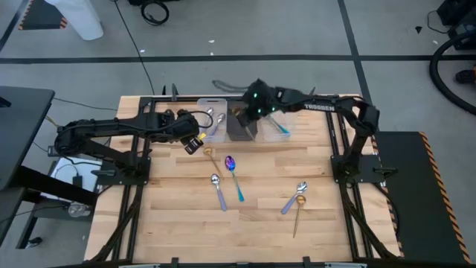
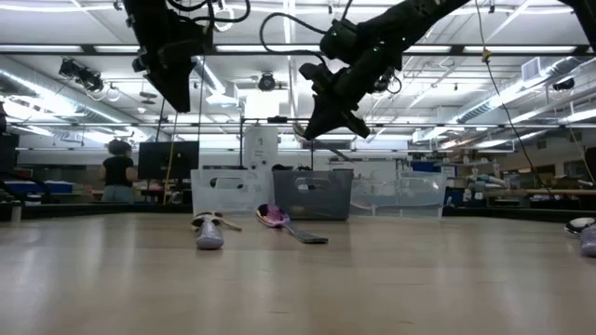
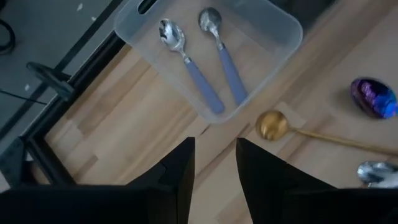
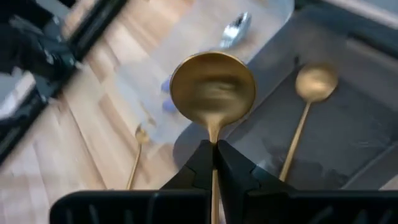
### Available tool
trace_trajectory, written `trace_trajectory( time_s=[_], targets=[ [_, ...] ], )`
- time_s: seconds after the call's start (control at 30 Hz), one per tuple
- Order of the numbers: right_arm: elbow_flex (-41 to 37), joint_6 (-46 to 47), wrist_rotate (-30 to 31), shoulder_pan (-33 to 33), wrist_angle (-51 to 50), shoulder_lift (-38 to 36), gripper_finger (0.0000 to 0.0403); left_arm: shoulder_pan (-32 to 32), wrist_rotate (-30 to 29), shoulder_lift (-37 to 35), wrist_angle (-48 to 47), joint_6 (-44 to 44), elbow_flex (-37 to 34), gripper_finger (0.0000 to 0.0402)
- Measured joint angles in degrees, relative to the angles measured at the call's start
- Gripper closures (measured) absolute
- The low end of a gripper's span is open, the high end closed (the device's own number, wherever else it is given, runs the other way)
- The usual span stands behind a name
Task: Sort silverware by color (type)
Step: Put the top right gold spoon into the black bin
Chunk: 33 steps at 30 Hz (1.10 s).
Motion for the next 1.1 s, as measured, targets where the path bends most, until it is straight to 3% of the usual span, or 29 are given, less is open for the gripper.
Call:
trace_trajectory(
  time_s=[0.33, 1.1],
  targets=[
    [0.0, -3.7, -4.1, -6.8, 6.8, 0.0, 0.0387, -3.1, 0.0, 0.0, 4.4, -2.3, 0.0, 0.0276],
    [-5.9, -9.0, -0.9, -7.8, 21.2, 0.4, 0.0387, -3.2, 0.0, 0.0, 6.5, -3.7, 0.0, 0.0276]
  ],
)
